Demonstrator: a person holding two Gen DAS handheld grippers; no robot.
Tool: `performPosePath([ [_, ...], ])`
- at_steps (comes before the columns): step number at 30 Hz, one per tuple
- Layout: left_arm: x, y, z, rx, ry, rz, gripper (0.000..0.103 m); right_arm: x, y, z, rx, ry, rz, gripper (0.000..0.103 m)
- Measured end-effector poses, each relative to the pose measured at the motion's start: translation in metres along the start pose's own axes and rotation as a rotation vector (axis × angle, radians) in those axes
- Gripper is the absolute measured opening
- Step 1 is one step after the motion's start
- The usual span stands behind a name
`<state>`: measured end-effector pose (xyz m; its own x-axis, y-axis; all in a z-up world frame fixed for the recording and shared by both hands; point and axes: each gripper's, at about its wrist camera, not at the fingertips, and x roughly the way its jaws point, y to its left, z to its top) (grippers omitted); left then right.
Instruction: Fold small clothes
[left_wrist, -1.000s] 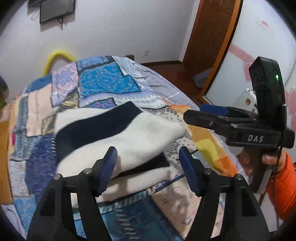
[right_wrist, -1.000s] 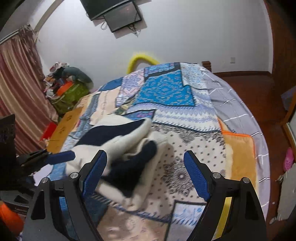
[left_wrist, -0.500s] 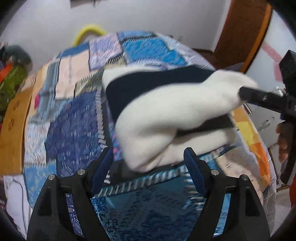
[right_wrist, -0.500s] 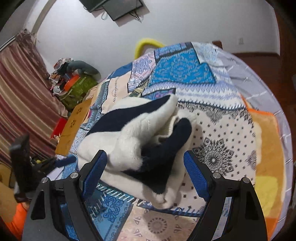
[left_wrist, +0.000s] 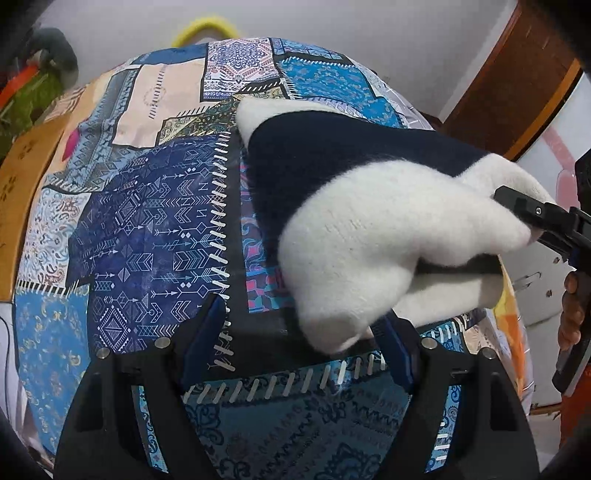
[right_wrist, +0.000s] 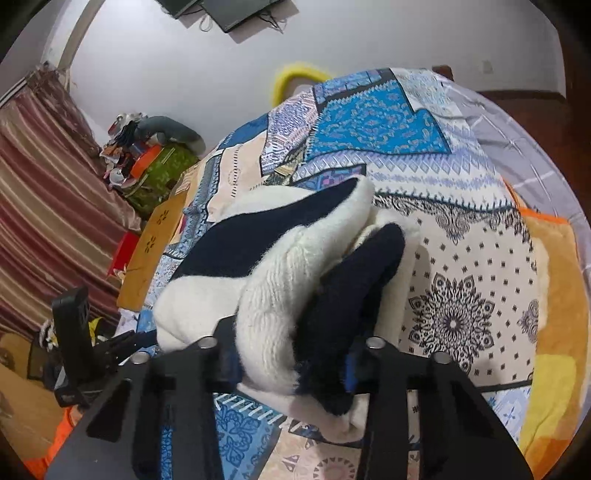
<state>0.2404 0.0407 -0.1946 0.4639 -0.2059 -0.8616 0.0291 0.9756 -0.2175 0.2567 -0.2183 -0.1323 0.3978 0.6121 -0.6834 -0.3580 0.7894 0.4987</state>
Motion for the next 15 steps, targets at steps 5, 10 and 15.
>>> performPosePath([
  [5, -0.003, 0.002, -0.001, 0.017, -0.018, 0.005, 0.079, -0.019, 0.021, 0.003, -0.087, -0.057, 0.012, 0.019],
  [10, -0.005, 0.01, -0.001, -0.01, -0.023, 0.009, 0.079, -0.04, 0.038, 0.004, -0.147, -0.125, 0.026, 0.018],
  [15, -0.01, 0.014, -0.004, -0.013, -0.026, 0.012, 0.079, -0.044, 0.036, -0.006, -0.159, -0.13, 0.011, 0.018],
])
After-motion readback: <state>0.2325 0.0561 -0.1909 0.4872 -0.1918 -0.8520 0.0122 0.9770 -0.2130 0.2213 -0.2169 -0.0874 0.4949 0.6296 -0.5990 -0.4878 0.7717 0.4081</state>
